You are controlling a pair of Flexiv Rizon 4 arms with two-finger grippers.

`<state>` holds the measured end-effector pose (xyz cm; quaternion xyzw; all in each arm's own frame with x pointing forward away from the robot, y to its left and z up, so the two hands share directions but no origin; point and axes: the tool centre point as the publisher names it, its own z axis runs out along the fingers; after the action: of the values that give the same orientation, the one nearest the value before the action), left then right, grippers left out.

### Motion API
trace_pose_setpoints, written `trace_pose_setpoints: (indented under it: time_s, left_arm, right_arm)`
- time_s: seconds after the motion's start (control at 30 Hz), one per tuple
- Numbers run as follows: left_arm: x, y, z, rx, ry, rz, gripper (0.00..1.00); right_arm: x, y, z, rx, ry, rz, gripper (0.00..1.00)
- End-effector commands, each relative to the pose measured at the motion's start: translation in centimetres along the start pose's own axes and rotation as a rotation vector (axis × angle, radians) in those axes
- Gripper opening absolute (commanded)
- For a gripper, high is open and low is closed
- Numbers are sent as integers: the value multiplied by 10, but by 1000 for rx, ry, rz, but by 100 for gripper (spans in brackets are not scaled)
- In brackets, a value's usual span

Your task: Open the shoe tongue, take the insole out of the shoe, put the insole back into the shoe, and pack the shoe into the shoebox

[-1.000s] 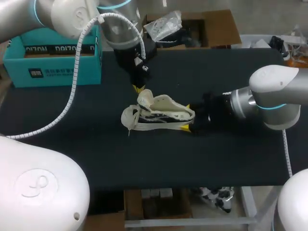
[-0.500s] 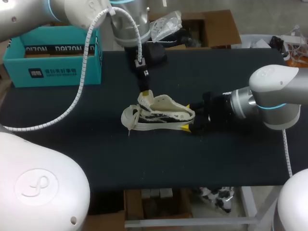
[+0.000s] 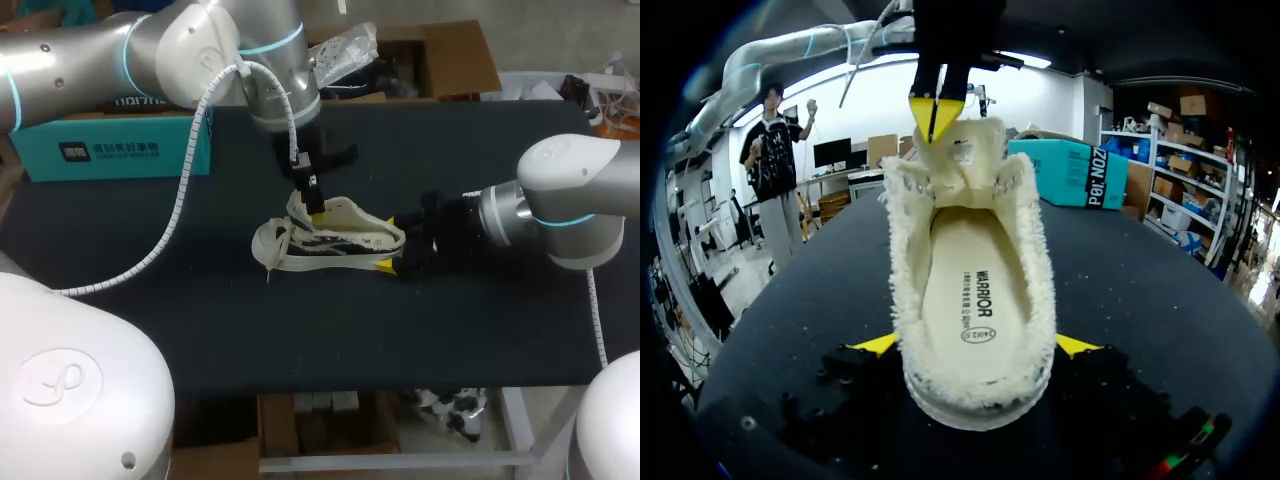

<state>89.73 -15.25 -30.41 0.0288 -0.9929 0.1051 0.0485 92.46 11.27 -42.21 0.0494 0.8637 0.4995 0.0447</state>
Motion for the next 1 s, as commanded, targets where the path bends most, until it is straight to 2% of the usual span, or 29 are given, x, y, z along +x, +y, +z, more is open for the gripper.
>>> trace_pose_setpoints:
  time_s: [0.03, 0.2, 0.37, 0.5, 0.7, 0.8, 1.0]
  left_arm:
    - [-6, -9, 23, -18, -14, 25, 0]
    - [-13, -8, 42, -42, -4, 84, 0]
    - [-19, -8, 57, -52, 90, 127, 0]
    - [-12, -5, 62, -64, 134, 139, 0]
    - [-2, -5, 70, -85, 142, 135, 0]
    - [0, -6, 77, -96, 121, 123, 0]
    - [-1, -3, 90, -95, 111, 114, 0]
  right_arm:
    - [-1, -2, 2, -3, 2, 0, 0]
    - [-1, -2, 2, -3, 2, 0, 0]
    - [-1, -2, 2, -3, 2, 0, 0]
    - [-1, -2, 2, -3, 2, 0, 0]
    - [-1, -2, 2, -3, 2, 0, 0]
    - [-1, -2, 2, -3, 2, 0, 0]
    - [-1, -2, 2, -3, 2, 0, 0]
